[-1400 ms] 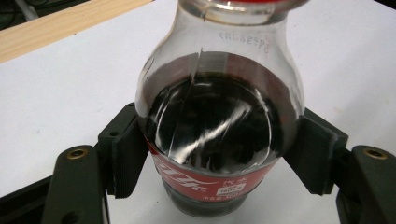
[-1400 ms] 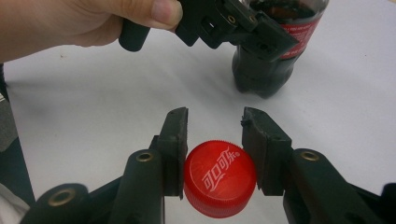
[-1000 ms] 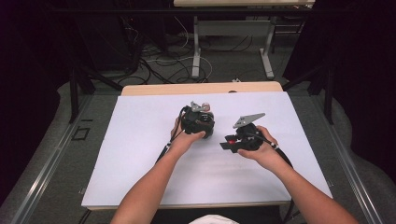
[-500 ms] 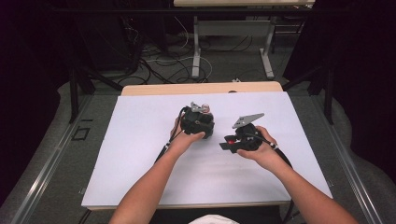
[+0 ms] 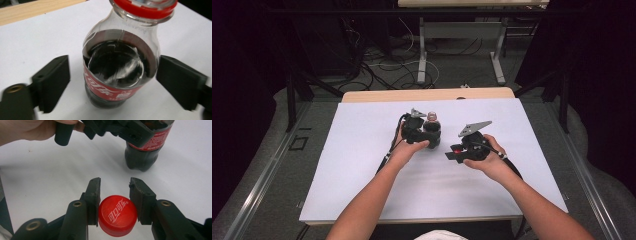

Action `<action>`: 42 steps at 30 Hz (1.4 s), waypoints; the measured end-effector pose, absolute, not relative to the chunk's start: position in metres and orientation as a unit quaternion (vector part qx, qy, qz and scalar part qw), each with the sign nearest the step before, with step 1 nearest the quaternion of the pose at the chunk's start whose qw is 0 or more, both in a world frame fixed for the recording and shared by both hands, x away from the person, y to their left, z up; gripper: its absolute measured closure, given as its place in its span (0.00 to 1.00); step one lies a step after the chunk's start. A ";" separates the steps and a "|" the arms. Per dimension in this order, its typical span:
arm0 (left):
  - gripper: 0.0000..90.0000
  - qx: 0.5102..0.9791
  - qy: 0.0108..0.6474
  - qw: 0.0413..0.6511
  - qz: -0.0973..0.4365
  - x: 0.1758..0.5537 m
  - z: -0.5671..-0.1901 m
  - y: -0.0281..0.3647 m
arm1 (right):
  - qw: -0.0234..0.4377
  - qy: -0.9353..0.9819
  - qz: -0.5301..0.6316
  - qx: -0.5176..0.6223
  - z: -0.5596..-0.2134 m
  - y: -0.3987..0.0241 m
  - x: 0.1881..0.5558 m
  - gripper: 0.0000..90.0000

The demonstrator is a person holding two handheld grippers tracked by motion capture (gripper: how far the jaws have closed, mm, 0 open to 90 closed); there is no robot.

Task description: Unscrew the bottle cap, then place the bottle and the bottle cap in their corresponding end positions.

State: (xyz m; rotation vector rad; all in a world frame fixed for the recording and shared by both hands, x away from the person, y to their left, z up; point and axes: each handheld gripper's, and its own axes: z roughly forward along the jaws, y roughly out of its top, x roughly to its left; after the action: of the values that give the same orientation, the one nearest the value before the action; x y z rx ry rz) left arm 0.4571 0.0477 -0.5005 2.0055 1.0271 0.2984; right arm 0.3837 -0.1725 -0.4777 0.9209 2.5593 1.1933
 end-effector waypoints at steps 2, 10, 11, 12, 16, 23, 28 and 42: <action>0.01 0.798 0.414 0.424 0.111 0.456 -0.501 0.049 | 0.088 0.860 0.399 0.305 -0.479 -0.170 0.385 0.67; 0.01 0.786 0.424 0.441 0.088 0.447 -0.495 0.065 | 0.083 0.863 0.398 0.300 -0.483 -0.159 0.387 0.67; 0.01 0.785 0.425 0.442 0.086 0.446 -0.494 0.067 | 0.082 0.863 0.398 0.300 -0.483 -0.158 0.388 0.67; 0.01 0.785 0.426 0.442 0.086 0.444 -0.492 0.069 | 0.077 0.865 0.393 0.301 -0.483 -0.157 0.388 0.67; 0.01 0.780 0.433 0.444 0.080 0.440 -0.489 0.073 | 0.083 0.865 0.396 0.295 -0.486 -0.151 0.390 0.67; 0.01 0.784 0.430 0.438 0.093 0.427 -0.482 0.083 | 0.083 0.870 0.392 0.288 -0.489 -0.143 0.392 0.67; 0.01 0.784 0.424 0.439 0.112 0.418 -0.476 0.089 | 0.082 0.868 0.394 0.292 -0.491 -0.136 0.391 0.67; 0.01 0.749 0.468 0.452 0.126 0.398 -0.476 0.115 | 0.068 0.882 0.376 0.276 -0.510 -0.119 0.391 0.67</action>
State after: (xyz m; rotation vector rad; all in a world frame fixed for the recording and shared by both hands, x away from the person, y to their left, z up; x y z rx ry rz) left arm 0.3982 0.1148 -0.4764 1.8504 1.1566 0.3123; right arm 0.3905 -0.1186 -0.5095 0.8315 2.6565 1.1324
